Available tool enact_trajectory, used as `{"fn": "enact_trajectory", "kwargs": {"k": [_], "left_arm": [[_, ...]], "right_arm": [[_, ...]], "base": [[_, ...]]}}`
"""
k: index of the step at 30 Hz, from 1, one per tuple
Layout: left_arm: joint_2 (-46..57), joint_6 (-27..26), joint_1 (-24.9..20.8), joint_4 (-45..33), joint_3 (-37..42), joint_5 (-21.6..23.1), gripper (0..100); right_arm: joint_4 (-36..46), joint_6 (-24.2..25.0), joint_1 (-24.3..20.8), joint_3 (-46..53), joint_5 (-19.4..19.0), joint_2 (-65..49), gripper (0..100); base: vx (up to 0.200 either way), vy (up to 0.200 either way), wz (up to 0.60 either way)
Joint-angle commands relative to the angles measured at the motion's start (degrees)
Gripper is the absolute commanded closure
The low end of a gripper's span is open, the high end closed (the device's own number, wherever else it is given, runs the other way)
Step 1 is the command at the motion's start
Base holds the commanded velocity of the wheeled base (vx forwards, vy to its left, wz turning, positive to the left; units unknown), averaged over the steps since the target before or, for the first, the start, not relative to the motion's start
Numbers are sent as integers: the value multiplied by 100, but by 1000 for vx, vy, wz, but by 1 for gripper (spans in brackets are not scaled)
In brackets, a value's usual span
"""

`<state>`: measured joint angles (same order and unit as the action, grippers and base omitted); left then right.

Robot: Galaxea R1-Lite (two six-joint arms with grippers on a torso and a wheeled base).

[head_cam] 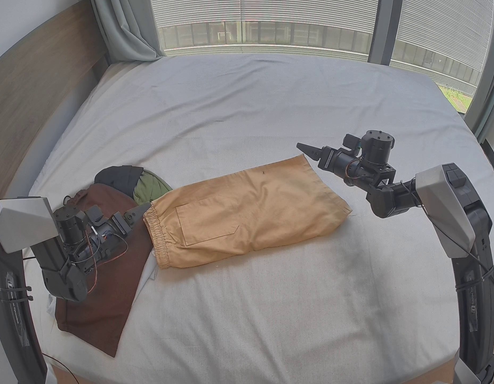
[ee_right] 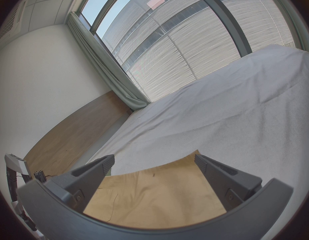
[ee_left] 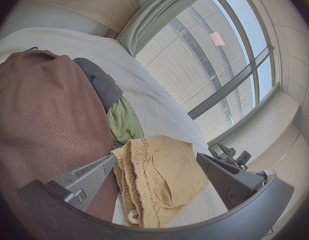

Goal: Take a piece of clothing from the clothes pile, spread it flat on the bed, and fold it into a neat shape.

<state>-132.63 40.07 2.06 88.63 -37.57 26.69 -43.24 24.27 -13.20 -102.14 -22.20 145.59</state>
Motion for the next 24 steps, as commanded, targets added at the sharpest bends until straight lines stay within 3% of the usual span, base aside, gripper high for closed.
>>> {"fn": "enact_trajectory", "kwargs": {"k": [1, 9, 17, 24], "left_arm": [[115, 10, -13, 6, 39, 21, 0], [291, 97, -109, 32, 189, 91, 0], [493, -17, -250, 41, 461, 293, 0], [590, -571, -250, 32, 575, 408, 0]], "right_arm": [[-9, -1, -51, 318, -4, -224, 0], [-176, -1, -104, 1557, -48, -910, 0], [-1143, 43, -156, 3192, 67, -1279, 0], [-1978, 456, -200, 4053, 75, -1323, 0]], "base": [[0, 0, 0], [0, 0, 0], [0, 0, 0], [0, 0, 0]]}}
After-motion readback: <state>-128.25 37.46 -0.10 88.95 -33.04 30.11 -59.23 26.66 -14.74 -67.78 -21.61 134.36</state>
